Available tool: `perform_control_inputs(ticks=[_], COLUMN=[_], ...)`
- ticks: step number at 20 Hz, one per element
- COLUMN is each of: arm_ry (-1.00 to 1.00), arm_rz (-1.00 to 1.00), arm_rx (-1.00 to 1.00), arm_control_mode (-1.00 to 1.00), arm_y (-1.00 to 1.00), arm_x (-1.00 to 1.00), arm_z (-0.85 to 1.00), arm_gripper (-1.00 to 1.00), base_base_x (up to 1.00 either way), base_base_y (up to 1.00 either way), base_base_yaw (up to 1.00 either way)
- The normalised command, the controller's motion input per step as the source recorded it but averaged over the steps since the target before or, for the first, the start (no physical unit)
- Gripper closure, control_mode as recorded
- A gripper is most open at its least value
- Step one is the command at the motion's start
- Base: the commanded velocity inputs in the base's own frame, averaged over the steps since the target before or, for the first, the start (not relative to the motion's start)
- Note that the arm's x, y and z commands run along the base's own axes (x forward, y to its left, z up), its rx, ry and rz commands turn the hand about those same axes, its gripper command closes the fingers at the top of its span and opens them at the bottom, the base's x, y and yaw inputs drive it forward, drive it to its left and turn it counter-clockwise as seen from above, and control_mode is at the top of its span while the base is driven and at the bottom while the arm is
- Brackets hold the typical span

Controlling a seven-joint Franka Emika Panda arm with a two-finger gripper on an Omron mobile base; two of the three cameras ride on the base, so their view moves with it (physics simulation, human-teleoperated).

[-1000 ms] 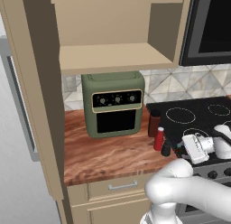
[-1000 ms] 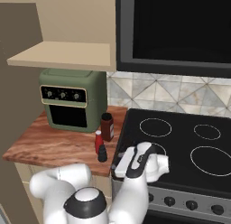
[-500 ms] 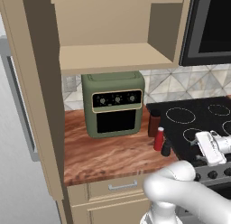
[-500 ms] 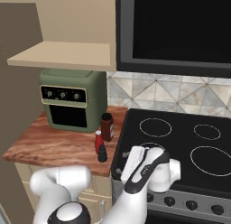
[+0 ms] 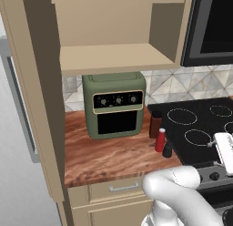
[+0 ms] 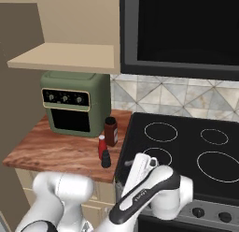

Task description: Collect the paprika, ketchup, and shaker from the cabinet and place them next to the stove.

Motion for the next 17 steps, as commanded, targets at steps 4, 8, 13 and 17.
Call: perform_control_inputs(ticks=[4,8,13,17], arm_ry=[-0.22,-0.22,-0.19,-0.18], arm_rz=[-0.07,-0.06,-0.05,-0.04], arm_rx=[-0.01,-0.05,-0.07,-0.10], arm_control_mode=[-1.00,-1.00,-1.00,-1.00], arm_y=[0.01,0.13,0.26,0.36], arm_x=[-0.75,-0.57,-0.36,-0.21], arm_z=[0.54,0.65,0.68,0.66], arm_gripper=[-1.00,-1.00,-1.00,-1.00], base_base_x=[0.00,0.00,0.00,0.00], base_base_y=[0.00,0.00,0.00,0.00], base_base_yaw=[0.00,0.00,0.00,0.00])
